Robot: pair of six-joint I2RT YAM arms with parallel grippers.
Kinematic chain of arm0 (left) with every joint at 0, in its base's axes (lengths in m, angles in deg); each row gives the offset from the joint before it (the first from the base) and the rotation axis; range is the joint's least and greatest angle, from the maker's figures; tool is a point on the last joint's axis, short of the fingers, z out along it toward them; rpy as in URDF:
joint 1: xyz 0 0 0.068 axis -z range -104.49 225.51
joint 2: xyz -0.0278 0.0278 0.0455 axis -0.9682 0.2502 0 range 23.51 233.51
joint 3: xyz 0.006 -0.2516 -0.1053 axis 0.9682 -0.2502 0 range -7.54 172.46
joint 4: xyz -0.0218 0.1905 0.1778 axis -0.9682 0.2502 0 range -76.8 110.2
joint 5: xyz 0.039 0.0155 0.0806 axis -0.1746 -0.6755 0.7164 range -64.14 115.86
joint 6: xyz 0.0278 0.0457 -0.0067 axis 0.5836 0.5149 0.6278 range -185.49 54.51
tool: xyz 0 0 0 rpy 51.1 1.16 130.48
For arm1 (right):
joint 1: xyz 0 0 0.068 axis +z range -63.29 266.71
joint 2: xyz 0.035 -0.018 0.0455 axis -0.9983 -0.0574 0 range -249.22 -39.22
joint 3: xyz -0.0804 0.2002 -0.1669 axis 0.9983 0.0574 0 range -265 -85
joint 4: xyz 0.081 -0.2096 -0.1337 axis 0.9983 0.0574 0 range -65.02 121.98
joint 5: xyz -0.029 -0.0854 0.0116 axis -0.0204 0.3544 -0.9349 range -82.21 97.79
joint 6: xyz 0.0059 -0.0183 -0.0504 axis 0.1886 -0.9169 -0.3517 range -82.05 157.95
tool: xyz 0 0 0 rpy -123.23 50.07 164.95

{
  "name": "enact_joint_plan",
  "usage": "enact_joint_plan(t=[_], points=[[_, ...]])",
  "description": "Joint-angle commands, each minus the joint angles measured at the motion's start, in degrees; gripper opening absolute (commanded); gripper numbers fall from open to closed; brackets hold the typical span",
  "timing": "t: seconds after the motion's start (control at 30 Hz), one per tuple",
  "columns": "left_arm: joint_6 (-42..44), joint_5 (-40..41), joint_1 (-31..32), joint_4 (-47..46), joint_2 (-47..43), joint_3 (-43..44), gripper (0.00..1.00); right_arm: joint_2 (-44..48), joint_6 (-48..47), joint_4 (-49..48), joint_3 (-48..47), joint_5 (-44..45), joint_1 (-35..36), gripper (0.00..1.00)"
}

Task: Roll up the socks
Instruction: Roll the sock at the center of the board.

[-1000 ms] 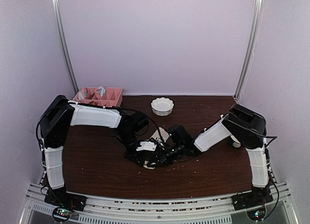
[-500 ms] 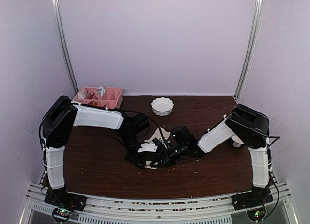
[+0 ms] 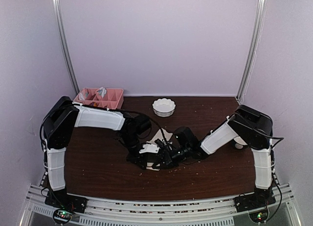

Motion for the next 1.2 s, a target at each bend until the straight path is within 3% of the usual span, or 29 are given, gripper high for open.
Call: enact_joint_plan(t=[0.0,0.07,0.17,0.3,0.37,0.4,0.43,0.6,0.77,0.87,0.97,1.03,1.17], points=[[-3.06,1.32,-0.24,-0.10,2.30,1.68,0.03,1.66,-0.34,2.10,2.48,1.68,-0.42,0.00],[-4.46,0.18,-0.92,0.95,3.05,2.25,0.00,2.94,-1.85,2.19,3.55,2.93,-0.42,0.04],[-6.60,-1.79,-2.85,4.02,5.48,4.56,0.00,5.20,-4.38,2.70,5.68,5.87,-0.62,0.25],[-8.15,-6.58,-5.99,9.35,9.75,7.98,0.00,8.64,-8.06,3.34,9.27,9.38,-0.96,0.39],[-8.51,-8.46,-6.53,11.25,10.85,9.13,0.00,10.56,-9.72,3.70,11.74,10.75,-0.93,0.60],[-8.53,-8.94,-6.60,11.89,11.35,9.55,0.00,11.70,-10.56,4.05,13.01,11.54,-0.92,0.95],[-8.40,-9.67,-6.57,12.72,11.86,9.98,0.00,12.91,-11.89,5.21,14.26,12.87,-0.94,1.00],[-8.01,-11.86,-6.65,16.35,14.84,12.31,0.00,20.49,-18.54,11.52,19.68,24.14,-0.88,1.00],[-7.87,-13.94,-6.69,19.54,16.86,14.23,0.00,39.14,-22.98,13.41,29.25,56.44,1.46,1.00],[-8.04,-14.36,-6.87,21.48,17.78,15.43,0.00,50.40,-14.28,12.59,34.75,71.47,0.80,1.00],[-7.45,-15.29,-6.96,23.89,19.03,16.81,0.00,53.02,-9.75,5.67,39.21,66.71,-4.31,1.00],[-7.32,-16.27,-7.18,25.13,20.09,17.49,0.00,51.65,-17.61,0.17,39.15,59.45,-3.61,1.00],[-6.67,-16.80,-7.44,27.22,21.93,18.88,0.00,48.31,-40.27,-6.42,38.53,60.36,9.05,1.00]])
